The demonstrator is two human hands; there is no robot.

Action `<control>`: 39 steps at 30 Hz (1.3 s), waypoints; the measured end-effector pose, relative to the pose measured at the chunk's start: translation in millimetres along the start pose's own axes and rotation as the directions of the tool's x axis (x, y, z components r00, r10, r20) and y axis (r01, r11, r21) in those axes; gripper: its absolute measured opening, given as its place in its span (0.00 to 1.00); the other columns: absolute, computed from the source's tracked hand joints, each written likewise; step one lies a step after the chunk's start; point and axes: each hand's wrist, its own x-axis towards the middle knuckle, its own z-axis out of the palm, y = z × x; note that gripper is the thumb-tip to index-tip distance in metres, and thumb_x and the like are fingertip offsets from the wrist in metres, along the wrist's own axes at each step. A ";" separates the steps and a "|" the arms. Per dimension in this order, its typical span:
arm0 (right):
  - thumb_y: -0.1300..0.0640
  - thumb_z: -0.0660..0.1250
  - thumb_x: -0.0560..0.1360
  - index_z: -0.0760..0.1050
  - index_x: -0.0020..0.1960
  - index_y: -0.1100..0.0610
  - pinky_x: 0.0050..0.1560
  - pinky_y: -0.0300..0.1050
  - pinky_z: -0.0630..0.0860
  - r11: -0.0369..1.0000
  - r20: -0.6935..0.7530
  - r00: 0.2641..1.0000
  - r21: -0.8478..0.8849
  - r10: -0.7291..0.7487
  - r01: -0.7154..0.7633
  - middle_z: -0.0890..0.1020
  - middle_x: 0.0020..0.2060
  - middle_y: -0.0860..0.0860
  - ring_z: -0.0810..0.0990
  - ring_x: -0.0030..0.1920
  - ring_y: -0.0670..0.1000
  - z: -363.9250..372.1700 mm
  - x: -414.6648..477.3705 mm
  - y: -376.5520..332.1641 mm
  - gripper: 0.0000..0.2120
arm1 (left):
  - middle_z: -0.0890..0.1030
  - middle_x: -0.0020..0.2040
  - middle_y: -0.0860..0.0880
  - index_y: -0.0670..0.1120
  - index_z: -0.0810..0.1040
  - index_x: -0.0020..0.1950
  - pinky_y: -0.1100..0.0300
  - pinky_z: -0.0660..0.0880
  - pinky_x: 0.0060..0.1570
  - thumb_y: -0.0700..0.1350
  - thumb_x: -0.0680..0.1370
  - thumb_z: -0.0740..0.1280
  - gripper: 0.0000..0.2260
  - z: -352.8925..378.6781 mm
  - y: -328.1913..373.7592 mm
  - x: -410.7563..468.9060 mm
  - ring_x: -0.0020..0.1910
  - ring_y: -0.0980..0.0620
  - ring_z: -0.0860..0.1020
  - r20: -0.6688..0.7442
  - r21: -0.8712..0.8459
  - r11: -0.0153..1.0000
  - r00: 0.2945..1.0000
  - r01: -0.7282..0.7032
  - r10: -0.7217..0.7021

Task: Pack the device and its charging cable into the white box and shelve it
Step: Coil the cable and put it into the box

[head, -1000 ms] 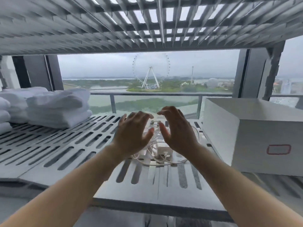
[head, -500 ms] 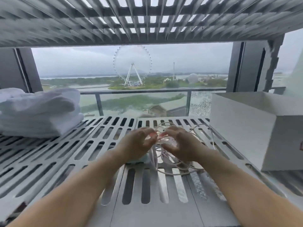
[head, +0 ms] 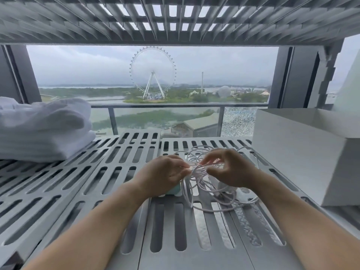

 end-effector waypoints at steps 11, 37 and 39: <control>0.47 0.71 0.69 0.80 0.52 0.53 0.49 0.43 0.78 0.996 -0.141 0.987 -0.058 -0.077 0.069 0.83 0.47 0.45 0.80 0.45 0.41 2.8 -4.9 -11.3 0.15 | 0.83 0.45 0.50 0.46 0.81 0.49 0.55 0.77 0.38 0.52 0.79 0.59 0.14 -6.1 15.2 -1.6 0.40 0.50 0.80 -0.342 0.008 0.994 0.934 -0.109 0.105; 0.55 0.73 0.68 0.82 0.44 0.53 0.47 0.39 0.80 0.986 -0.168 0.983 0.135 -0.080 0.103 0.85 0.40 0.48 0.83 0.41 0.42 -0.4 -12.5 -18.6 0.05 | 0.80 0.48 0.62 0.54 0.80 0.53 0.65 0.76 0.44 0.66 0.73 0.55 0.22 -10.9 -5.5 -7.3 0.43 0.67 0.77 -0.197 -0.154 0.984 0.979 -0.090 0.058; 0.57 0.73 0.68 0.83 0.44 0.54 0.47 0.38 0.80 0.986 -0.204 0.976 0.131 -0.078 0.106 0.85 0.41 0.48 0.83 0.41 0.42 -0.6 -12.1 -18.2 0.05 | 0.79 0.47 0.63 0.54 0.80 0.53 0.67 0.75 0.43 0.67 0.73 0.55 0.23 -10.1 -6.5 -6.8 0.44 0.68 0.77 -0.196 -0.150 0.984 0.979 -0.090 0.060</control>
